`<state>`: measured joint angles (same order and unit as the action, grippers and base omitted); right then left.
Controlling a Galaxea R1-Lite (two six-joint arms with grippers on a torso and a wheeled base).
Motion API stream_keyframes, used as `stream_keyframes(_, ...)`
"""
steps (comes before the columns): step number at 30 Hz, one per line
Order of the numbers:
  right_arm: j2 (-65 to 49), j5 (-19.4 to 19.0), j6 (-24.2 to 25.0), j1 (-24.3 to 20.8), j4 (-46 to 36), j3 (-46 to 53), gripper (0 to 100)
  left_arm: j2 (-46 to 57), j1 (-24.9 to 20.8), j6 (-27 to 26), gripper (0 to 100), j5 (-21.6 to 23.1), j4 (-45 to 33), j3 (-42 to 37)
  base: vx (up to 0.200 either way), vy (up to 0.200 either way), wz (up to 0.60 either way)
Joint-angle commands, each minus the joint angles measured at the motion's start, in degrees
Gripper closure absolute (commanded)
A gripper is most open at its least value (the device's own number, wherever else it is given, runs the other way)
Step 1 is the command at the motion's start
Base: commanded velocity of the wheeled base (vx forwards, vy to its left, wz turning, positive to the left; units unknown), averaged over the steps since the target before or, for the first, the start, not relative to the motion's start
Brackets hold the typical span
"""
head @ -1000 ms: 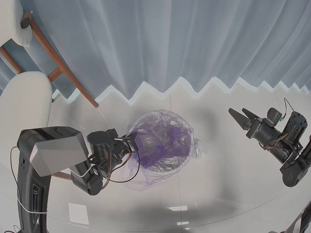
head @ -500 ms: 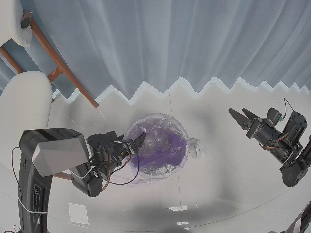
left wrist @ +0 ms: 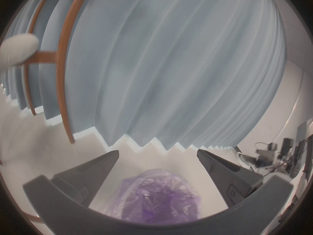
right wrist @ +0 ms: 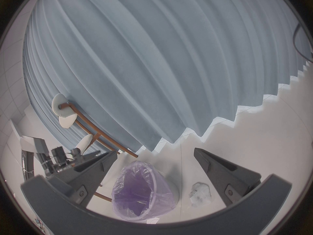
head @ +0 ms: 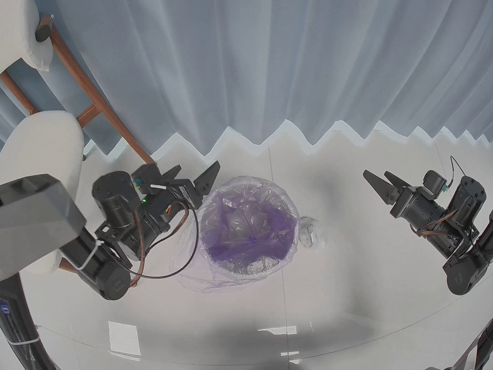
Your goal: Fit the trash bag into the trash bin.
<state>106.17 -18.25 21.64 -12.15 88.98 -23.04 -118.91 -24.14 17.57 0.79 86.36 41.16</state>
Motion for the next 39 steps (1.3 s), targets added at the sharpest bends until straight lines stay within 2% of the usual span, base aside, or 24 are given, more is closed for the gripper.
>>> stream_keyframes(1,0.4,0.9,1.6,0.1,-0.5,-4.0,0,17.7,-3.3,-1.4,0,1.3,-6.8,-4.1,-0.200,0.000,0.00)
stream_keyframes(5,0.4,1.6,1.6,0.1,-6.7,-7.3,0,21.6,-3.2,-1.3,0,1.5,-10.1,-4.1,-0.200,0.000,0.00)
stream_keyframes(6,0.5,2.4,1.5,0.2,-15.5,-12.0,0,24.2,-2.8,-1.2,0,2.2,-12.5,-3.7,-0.200,0.000,0.00)
stream_keyframes(7,0.7,2.6,1.4,0.2,-17.3,-13.0,0,24.6,-2.8,-1.2,0,2.2,-12.9,-3.7,-0.200,0.000,0.00)
stream_keyframes(9,2.5,3.7,0.7,1.0,-26.0,-18.2,0,27.2,-2.8,-1.1,0,2.5,-14.6,-3.5,-0.200,0.000,0.00)
stream_keyframes(11,5.1,4.5,-1.2,1.4,-29.9,-22.3,0,29.4,-2.8,-1.1,0,2.5,-16.5,-3.4,-0.200,0.000,0.00)
stream_keyframes(12,5.4,4.5,-1.3,1.5,-30.2,-22.6,0,29.5,-2.8,-1.1,0,2.5,-16.7,-3.3,-0.200,0.000,0.00)
stream_keyframes(15,13.1,6.9,-7.0,3.5,-32.2,-29.6,0,33.7,-2.2,-1.3,0,2.0,-20.6,-3.1,-0.067,0.000,0.00)
stream_keyframes(20,22.2,7.4,-11.6,3.6,-33.2,-35.1,0,36.6,-1.8,-0.7,0,2.1,-23.3,-1.5,0.000,0.000,0.00)
stream_keyframes(23,27.8,9.3,-14.3,3.6,-33.3,-40.3,0,37.2,0.0,0.2,0,2.7,-24.9,-1.2,0.000,0.000,0.00)
stream_keyframes(26,32.4,11.5,-15.2,3.6,-34.2,-46.0,0,38.3,1.6,0.4,0,4.6,-26.5,-0.8,0.000,-0.067,0.00)
stream_keyframes(31,35.1,11.6,-15.2,3.6,-39.2,-51.8,0,40.0,1.9,1.3,0,6.5,-30.3,-0.8,0.000,-0.200,0.00)
stream_keyframes(39,37.6,11.6,-15.8,2.6,-43.3,-56.3,0,39.8,2.5,1.2,0,6.8,-30.6,-1.0,0.000,-0.200,0.00)
